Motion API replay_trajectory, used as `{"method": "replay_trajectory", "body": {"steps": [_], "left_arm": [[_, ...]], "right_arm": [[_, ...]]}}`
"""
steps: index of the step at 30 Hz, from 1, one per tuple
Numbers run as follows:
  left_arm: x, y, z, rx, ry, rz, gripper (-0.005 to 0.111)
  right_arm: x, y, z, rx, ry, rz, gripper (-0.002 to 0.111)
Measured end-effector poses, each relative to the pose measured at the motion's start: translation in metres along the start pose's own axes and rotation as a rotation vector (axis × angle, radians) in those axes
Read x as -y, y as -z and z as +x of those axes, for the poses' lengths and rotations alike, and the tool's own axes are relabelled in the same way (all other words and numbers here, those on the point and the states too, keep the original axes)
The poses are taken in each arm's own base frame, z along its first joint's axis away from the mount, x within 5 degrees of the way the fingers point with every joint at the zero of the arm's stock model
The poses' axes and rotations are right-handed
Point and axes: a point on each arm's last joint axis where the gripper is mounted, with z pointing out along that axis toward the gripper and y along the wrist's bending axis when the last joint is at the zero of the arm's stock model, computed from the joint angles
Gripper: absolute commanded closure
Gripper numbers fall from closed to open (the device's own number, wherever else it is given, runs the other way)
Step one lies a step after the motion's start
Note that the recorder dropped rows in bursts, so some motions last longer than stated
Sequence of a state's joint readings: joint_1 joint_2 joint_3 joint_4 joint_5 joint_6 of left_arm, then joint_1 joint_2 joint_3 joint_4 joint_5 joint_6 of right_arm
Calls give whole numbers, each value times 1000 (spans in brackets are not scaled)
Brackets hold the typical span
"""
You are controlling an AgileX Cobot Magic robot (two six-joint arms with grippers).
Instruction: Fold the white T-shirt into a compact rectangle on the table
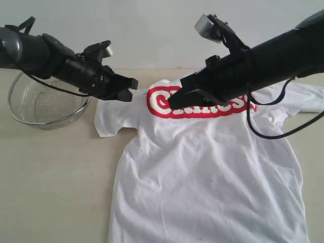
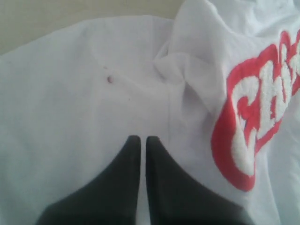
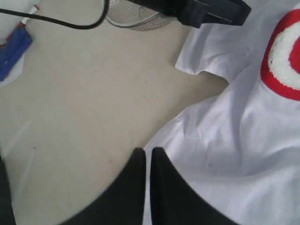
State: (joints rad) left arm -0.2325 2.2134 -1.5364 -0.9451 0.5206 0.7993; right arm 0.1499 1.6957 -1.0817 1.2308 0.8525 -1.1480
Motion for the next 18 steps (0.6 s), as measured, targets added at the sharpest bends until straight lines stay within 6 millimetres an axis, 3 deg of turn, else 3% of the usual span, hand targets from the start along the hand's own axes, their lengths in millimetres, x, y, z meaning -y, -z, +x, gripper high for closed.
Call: {"method": "replay_trajectory", "body": {"steps": [7, 18], "left_arm": [[-8, -18, -18, -75, -43, -9, 102], [-24, -30, -18, -193, -105, -117, 102]], "right_arm": [[1, 0, -5, 54, -13, 13, 108], [6, 0, -7, 76, 38, 64, 108]]}}
